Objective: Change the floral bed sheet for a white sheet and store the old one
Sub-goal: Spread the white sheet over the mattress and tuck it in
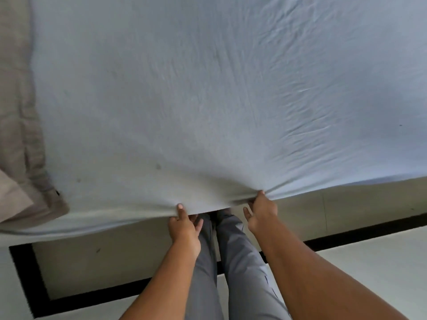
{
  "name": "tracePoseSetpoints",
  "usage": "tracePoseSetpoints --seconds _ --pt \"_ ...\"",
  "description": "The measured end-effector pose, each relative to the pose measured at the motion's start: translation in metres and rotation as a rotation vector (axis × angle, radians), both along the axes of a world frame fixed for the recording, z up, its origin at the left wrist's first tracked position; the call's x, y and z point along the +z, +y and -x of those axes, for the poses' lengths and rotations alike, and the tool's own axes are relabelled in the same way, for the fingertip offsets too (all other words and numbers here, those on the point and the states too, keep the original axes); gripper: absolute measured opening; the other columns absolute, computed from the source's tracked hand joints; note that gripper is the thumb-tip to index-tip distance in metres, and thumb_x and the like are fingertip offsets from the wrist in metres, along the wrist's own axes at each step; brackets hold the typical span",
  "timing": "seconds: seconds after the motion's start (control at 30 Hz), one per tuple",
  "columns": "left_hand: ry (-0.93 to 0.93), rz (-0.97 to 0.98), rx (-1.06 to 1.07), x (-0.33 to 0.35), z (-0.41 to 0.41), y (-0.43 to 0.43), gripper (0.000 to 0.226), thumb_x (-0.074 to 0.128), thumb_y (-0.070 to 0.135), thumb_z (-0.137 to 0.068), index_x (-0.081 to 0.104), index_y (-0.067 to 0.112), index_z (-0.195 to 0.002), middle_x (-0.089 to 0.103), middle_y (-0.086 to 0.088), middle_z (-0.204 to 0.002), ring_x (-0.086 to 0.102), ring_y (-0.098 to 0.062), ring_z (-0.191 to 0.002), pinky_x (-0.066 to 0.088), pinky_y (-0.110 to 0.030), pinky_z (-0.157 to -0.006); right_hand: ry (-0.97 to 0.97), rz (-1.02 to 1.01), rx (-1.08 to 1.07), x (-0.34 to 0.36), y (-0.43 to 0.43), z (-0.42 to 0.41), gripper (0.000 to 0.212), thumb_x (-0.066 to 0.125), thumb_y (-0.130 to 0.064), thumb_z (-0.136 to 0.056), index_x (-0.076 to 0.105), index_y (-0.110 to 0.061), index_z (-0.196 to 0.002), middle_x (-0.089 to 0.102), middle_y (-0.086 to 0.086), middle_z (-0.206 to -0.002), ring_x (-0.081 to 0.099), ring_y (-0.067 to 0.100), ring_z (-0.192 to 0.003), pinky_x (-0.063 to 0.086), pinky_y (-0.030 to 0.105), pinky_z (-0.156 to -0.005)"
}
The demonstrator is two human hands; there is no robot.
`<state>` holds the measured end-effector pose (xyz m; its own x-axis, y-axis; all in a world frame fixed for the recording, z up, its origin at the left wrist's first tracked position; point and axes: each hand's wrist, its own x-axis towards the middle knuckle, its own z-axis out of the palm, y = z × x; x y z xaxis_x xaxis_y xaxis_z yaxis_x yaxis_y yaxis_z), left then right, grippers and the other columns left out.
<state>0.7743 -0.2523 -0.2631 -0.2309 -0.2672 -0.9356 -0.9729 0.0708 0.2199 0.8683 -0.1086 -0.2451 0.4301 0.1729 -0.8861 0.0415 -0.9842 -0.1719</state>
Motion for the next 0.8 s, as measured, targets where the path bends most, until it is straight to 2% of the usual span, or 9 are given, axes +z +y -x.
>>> tracePoseSetpoints --seconds 0.07,0.17,0.23,0.33,0.43,0.53,0.67,0.73,0.8 --pt "-0.051 -0.105 0.282 0.000 0.005 0.003 0.062 0.038 0.065 -0.098 0.054 0.017 -0.133 0.059 -0.013 -0.131 0.060 -0.029 -0.110 0.049 -0.051 -0.091 0.092 -0.007 -0.159 -0.001 -0.001 0.000 0.038 0.049 -0.046 -0.105 0.056 -0.015 -0.126 0.061 0.009 -0.126 0.062 0.026 -0.108 0.050 0.037 -0.059" --pt "-0.048 -0.257 0.585 -0.010 0.021 0.005 0.083 0.029 0.085 -0.086 0.063 0.023 -0.130 0.065 -0.014 -0.129 0.060 -0.036 -0.120 0.045 -0.055 -0.103 0.257 -0.016 -0.440 -0.013 0.001 -0.005 0.055 0.042 -0.059 -0.102 0.058 -0.016 -0.134 0.062 0.016 -0.128 0.062 0.036 -0.112 0.057 0.044 -0.062" --pt "-0.024 -0.339 0.655 -0.021 0.028 0.000 0.092 0.024 0.091 -0.079 0.068 0.025 -0.127 0.067 -0.015 -0.127 0.060 -0.043 -0.120 0.039 -0.064 -0.105 0.352 -0.038 -0.597 -0.026 0.000 -0.011 0.066 0.036 -0.067 -0.098 0.060 -0.018 -0.134 0.065 0.019 -0.127 0.063 0.041 -0.113 0.060 0.052 -0.068" --pt "0.021 -0.446 0.710 -0.041 0.034 -0.007 0.100 0.017 0.094 -0.075 0.068 0.027 -0.128 0.066 -0.014 -0.131 0.055 -0.048 -0.124 0.031 -0.070 -0.107 0.467 -0.088 -0.662 -0.043 -0.005 -0.017 0.076 0.026 -0.074 -0.095 0.065 -0.021 -0.133 0.068 0.019 -0.128 0.062 0.046 -0.117 0.054 0.065 -0.085" --pt "0.054 -0.557 0.656 -0.059 0.039 -0.015 0.088 0.027 0.087 -0.080 0.067 0.027 -0.131 0.063 -0.012 -0.136 0.053 -0.046 -0.128 0.031 -0.068 -0.110 0.519 -0.127 -0.655 -0.050 -0.001 -0.011 0.059 0.039 -0.059 -0.096 0.072 -0.021 -0.126 0.070 0.020 -0.125 0.063 0.047 -0.117 0.048 0.067 -0.097" --pt "0.037 -0.564 0.600 -0.077 0.041 -0.029 0.069 0.042 0.071 -0.086 0.064 0.027 -0.134 0.061 -0.010 -0.139 0.051 -0.043 -0.132 0.030 -0.064 -0.113 0.462 -0.124 -0.651 -0.068 -0.001 -0.005 0.050 0.048 -0.052 -0.093 0.073 -0.022 -0.124 0.071 0.017 -0.124 0.064 0.047 -0.117 0.045 0.067 -0.101" --pt "0.013 -0.530 0.555 -0.091 0.043 -0.031 0.069 0.053 0.060 -0.078 0.059 0.029 -0.139 0.059 -0.009 -0.142 0.048 -0.043 -0.134 0.027 -0.064 -0.114 0.340 -0.166 -0.553 -0.086 -0.002 -0.003 0.047 0.045 -0.048 -0.095 0.071 -0.024 -0.126 0.070 0.011 -0.129 0.063 0.041 -0.118 0.046 0.060 -0.104" --pt "-0.012 -0.475 0.567 -0.094 0.041 -0.035 0.067 0.052 0.056 -0.077 0.060 0.026 -0.137 0.056 -0.007 -0.144 0.049 -0.041 -0.132 0.028 -0.059 -0.116 0.288 -0.160 -0.476 -0.092 -0.005 -0.011 0.046 0.036 -0.044 -0.102 0.065 -0.021 -0.128 0.065 0.009 -0.134 0.061 0.035 -0.118 0.051 0.049 -0.100" --pt "-0.099 -0.322 0.507 -0.095 0.040 -0.040 0.042 0.039 0.045 -0.097 0.062 0.019 -0.119 0.052 -0.005 -0.146 0.055 -0.034 -0.118 0.034 -0.047 -0.112 0.238 0.007 -0.266 -0.098 -0.007 -0.017 0.035 0.023 -0.030 -0.110 0.049 -0.015 -0.128 0.060 0.009 -0.132 0.057 0.033 -0.124 0.058 0.034 -0.080"
